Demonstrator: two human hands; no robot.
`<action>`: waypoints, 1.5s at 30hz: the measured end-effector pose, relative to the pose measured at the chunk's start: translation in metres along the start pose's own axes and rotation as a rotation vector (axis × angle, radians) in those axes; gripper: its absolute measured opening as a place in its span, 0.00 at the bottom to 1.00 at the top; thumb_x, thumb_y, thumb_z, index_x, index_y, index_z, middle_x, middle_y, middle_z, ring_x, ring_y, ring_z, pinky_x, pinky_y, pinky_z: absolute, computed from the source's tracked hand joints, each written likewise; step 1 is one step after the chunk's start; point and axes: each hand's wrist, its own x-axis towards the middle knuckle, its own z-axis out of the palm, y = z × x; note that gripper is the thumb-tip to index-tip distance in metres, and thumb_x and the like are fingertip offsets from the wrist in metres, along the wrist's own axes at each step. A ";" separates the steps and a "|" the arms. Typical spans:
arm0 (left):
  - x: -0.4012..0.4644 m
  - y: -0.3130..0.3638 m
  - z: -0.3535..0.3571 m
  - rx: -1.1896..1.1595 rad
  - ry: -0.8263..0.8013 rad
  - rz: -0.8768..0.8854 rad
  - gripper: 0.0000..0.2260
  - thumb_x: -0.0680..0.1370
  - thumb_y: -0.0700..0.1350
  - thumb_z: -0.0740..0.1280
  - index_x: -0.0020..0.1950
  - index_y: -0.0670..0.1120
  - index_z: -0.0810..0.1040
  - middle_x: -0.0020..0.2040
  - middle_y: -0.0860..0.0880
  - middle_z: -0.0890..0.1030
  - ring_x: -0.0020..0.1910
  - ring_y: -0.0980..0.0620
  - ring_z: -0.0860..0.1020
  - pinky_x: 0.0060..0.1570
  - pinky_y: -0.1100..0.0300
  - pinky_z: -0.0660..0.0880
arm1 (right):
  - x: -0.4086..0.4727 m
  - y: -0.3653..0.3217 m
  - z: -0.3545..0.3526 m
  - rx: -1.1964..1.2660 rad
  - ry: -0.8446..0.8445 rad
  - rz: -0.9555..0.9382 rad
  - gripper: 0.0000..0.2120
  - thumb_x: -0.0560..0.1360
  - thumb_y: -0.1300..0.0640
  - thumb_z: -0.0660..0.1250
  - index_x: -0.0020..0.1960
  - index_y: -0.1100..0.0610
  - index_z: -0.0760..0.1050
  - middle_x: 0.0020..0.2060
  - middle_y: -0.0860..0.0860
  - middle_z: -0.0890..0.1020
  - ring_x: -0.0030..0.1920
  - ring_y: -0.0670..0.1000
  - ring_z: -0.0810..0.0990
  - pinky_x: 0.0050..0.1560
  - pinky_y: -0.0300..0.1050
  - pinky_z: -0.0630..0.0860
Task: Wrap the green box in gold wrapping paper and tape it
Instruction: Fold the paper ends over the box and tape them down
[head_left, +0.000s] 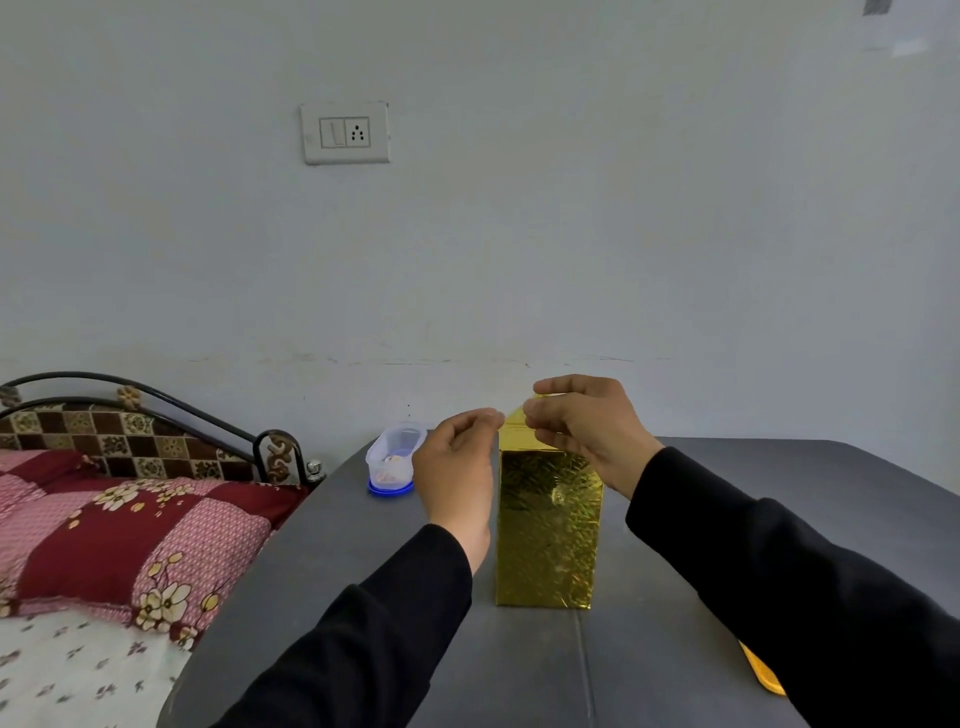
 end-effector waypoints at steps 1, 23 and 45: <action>0.002 -0.003 -0.002 0.031 0.019 -0.020 0.03 0.78 0.45 0.72 0.47 0.51 0.86 0.45 0.57 0.87 0.48 0.55 0.83 0.51 0.58 0.79 | 0.002 -0.003 0.000 -0.062 0.021 -0.026 0.12 0.71 0.69 0.76 0.53 0.60 0.82 0.43 0.57 0.87 0.42 0.53 0.86 0.43 0.43 0.83; 0.027 -0.014 0.008 0.067 -0.286 -0.435 0.13 0.80 0.58 0.64 0.57 0.51 0.80 0.63 0.49 0.81 0.64 0.48 0.77 0.69 0.44 0.70 | 0.053 -0.025 0.004 -0.902 -0.288 -0.039 0.19 0.74 0.61 0.75 0.64 0.54 0.78 0.46 0.55 0.86 0.36 0.49 0.82 0.43 0.41 0.83; 0.025 -0.013 0.012 0.251 -0.266 -0.343 0.07 0.83 0.48 0.61 0.49 0.50 0.76 0.52 0.44 0.80 0.52 0.48 0.77 0.56 0.52 0.74 | 0.009 -0.004 0.013 -1.147 -0.075 -0.256 0.13 0.75 0.64 0.63 0.48 0.54 0.86 0.50 0.49 0.81 0.46 0.49 0.79 0.40 0.39 0.73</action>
